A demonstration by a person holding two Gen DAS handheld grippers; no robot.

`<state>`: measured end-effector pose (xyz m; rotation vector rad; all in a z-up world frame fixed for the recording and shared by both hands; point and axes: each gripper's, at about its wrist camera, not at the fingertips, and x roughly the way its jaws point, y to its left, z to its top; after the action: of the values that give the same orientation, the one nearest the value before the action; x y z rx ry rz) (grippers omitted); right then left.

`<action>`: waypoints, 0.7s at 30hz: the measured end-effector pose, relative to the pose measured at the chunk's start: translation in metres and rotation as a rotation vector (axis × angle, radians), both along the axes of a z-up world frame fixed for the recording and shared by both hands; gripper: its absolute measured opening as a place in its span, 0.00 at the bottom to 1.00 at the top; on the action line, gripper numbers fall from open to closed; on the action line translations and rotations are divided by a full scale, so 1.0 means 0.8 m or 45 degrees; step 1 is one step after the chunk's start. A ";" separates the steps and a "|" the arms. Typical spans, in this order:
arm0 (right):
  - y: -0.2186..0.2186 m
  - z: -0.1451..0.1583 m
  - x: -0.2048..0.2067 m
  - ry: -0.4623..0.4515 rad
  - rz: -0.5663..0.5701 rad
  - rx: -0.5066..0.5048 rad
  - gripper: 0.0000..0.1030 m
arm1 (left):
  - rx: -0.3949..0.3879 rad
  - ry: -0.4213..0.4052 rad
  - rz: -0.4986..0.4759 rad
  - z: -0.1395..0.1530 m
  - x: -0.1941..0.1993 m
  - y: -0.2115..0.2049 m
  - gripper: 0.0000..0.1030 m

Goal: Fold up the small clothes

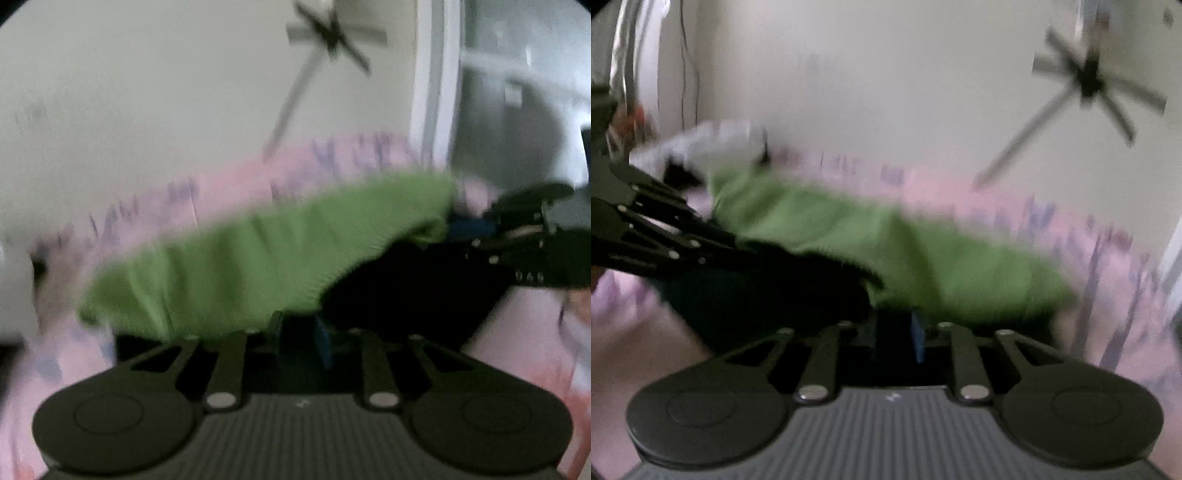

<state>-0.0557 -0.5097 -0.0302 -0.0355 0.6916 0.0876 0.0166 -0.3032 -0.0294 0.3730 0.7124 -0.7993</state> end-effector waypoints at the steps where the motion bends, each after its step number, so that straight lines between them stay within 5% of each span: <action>1: -0.001 -0.005 -0.008 -0.019 -0.016 0.020 0.19 | -0.007 -0.020 0.002 -0.005 -0.007 0.006 0.21; 2: -0.005 0.000 -0.017 -0.034 -0.027 0.047 0.31 | 0.004 -0.048 -0.012 -0.002 -0.016 0.013 0.24; 5: -0.022 0.040 -0.044 -0.178 -0.057 0.137 0.40 | -0.092 -0.047 -0.030 0.032 -0.021 0.042 0.26; 9: -0.040 0.080 -0.020 -0.318 -0.170 0.242 0.42 | -0.291 -0.090 0.132 0.085 0.023 0.055 0.34; 12: -0.043 0.079 0.030 -0.298 -0.190 0.444 0.40 | -0.353 0.011 0.301 0.080 0.085 0.044 0.27; 14: -0.044 0.057 0.063 -0.199 -0.171 0.562 0.37 | -0.326 0.114 0.350 0.053 0.117 0.031 0.14; 16: -0.044 0.011 0.092 -0.003 -0.204 0.548 0.21 | -0.249 0.154 0.385 0.018 0.134 0.019 0.07; 17: -0.044 -0.010 0.095 0.046 -0.208 0.512 0.13 | -0.271 0.089 0.373 0.012 0.124 0.024 0.07; 18: -0.048 -0.017 0.081 -0.037 -0.171 0.516 0.12 | -0.254 0.045 0.360 0.009 0.117 0.024 0.07; 21: -0.069 -0.011 0.052 -0.015 -0.236 0.537 0.11 | -0.141 -0.049 0.333 0.005 0.092 0.017 0.07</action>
<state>-0.0144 -0.5647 -0.0390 0.4318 0.6505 0.0538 0.0905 -0.2897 -0.0255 0.1896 0.6621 -0.5794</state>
